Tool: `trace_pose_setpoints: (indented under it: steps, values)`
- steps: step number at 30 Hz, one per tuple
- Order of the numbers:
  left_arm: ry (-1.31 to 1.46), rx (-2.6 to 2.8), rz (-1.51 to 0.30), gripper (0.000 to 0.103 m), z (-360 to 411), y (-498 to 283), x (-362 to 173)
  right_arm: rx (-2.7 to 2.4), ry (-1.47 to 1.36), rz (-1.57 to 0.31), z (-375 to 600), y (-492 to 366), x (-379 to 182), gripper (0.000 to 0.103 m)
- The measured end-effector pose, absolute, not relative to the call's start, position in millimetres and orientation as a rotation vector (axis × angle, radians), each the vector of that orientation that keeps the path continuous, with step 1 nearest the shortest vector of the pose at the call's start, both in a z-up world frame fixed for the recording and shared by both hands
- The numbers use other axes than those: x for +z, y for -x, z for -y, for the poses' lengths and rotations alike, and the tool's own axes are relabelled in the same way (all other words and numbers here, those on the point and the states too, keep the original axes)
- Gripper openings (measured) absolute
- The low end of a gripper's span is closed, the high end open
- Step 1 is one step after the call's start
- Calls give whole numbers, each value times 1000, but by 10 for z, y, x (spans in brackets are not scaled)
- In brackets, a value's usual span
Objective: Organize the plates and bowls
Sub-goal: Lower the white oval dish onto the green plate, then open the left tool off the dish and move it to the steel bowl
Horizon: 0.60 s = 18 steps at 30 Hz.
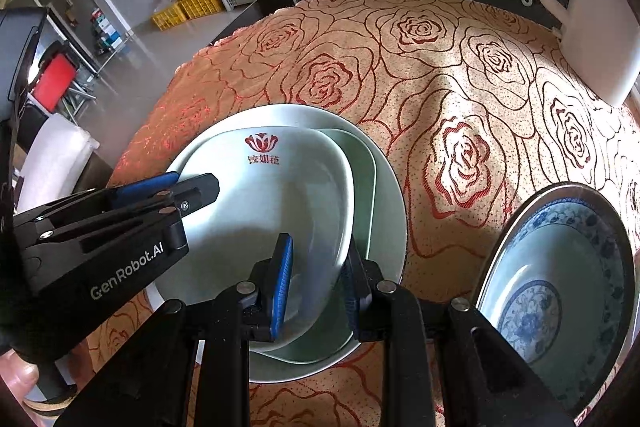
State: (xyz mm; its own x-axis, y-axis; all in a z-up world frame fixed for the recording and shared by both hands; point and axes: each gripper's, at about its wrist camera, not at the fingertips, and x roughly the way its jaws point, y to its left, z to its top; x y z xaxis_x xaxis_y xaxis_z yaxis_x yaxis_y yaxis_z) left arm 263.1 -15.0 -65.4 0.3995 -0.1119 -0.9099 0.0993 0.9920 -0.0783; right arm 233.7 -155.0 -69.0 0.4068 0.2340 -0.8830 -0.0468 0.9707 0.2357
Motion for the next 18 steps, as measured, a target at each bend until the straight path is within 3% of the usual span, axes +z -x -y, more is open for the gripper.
trace_pose_setpoints:
  steps: [18]
  values:
    - [65, -115, -1164, 29, 57, -2664, -683, 137, -186, -1120, 1571, -2306, -570, 103]
